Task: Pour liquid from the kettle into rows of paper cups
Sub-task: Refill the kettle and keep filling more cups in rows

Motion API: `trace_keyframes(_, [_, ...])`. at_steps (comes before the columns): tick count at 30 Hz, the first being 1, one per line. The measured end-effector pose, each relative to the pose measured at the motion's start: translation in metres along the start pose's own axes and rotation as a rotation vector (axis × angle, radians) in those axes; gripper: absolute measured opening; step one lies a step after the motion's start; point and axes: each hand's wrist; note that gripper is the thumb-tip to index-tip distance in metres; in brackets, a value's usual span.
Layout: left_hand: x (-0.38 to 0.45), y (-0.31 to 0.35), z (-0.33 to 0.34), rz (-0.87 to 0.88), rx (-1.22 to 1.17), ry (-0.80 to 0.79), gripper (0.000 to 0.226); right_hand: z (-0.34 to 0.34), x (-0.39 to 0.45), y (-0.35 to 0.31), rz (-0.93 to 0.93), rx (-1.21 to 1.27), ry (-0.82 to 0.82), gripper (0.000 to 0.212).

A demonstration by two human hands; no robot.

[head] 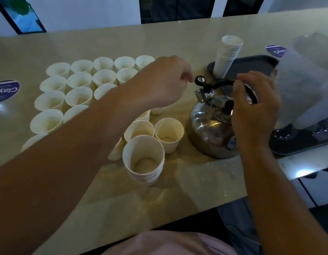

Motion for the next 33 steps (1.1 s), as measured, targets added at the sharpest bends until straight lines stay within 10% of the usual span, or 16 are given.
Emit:
trace_keyframes(14, [0.044, -0.004, 0.030, 0.001, 0.000, -0.102, 0.036, -0.006, 0.024, 0.012, 0.332, 0.090, -0.256, 0.001])
trace_keyframes(33, [0.007, -0.025, 0.007, -0.035, -0.187, -0.074, 0.009, -0.036, 0.066, -0.049, -0.005, 0.072, -0.706, 0.008])
Point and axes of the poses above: each hand's wrist, its own x-axis towards the middle knuckle, its own z-axis out of the palm, y = z × x, and after that the axes turned 2 degrees about -z, right-handed
